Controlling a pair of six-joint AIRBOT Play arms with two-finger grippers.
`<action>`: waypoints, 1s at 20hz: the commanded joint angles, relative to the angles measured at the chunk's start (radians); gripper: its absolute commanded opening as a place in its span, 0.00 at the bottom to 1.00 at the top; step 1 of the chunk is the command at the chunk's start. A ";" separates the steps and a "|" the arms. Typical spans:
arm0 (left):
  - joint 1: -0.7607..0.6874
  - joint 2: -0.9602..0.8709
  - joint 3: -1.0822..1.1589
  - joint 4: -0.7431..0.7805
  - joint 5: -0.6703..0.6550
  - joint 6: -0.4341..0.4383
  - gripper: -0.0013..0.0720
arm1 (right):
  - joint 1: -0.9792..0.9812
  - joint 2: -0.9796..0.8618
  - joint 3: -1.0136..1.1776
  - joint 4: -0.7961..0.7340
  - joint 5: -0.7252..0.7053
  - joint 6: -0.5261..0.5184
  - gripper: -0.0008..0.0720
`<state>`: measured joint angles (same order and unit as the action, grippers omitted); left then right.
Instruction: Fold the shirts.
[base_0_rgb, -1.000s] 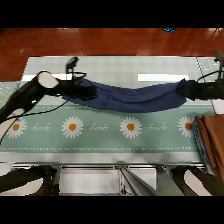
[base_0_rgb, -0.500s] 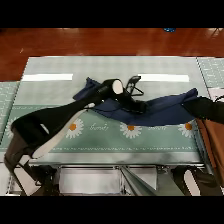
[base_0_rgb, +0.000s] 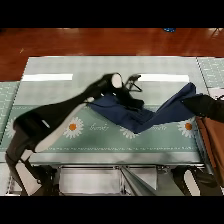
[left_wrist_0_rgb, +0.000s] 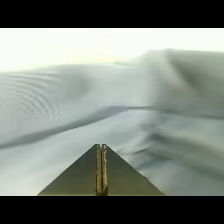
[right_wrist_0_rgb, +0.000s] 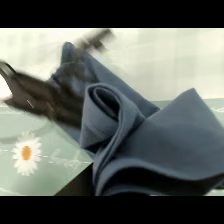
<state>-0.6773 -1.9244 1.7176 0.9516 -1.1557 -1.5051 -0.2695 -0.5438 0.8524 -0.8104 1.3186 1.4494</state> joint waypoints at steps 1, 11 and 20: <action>0.219 0.126 -0.002 0.241 -0.205 0.031 0.05 | 0.014 -0.064 0.000 0.120 -0.028 -0.054 0.04; 0.699 0.896 -0.495 0.280 0.024 -0.008 0.05 | 0.556 -0.813 0.356 0.183 -0.440 -0.100 0.04; 0.607 1.145 -0.935 0.162 0.135 -0.010 0.05 | 0.716 -1.280 0.705 0.270 -0.440 -0.062 0.04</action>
<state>-0.0395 -0.8204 0.8856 1.1431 -1.0698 -1.5154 0.4038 -1.7176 1.4776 -0.5629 0.8852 1.3624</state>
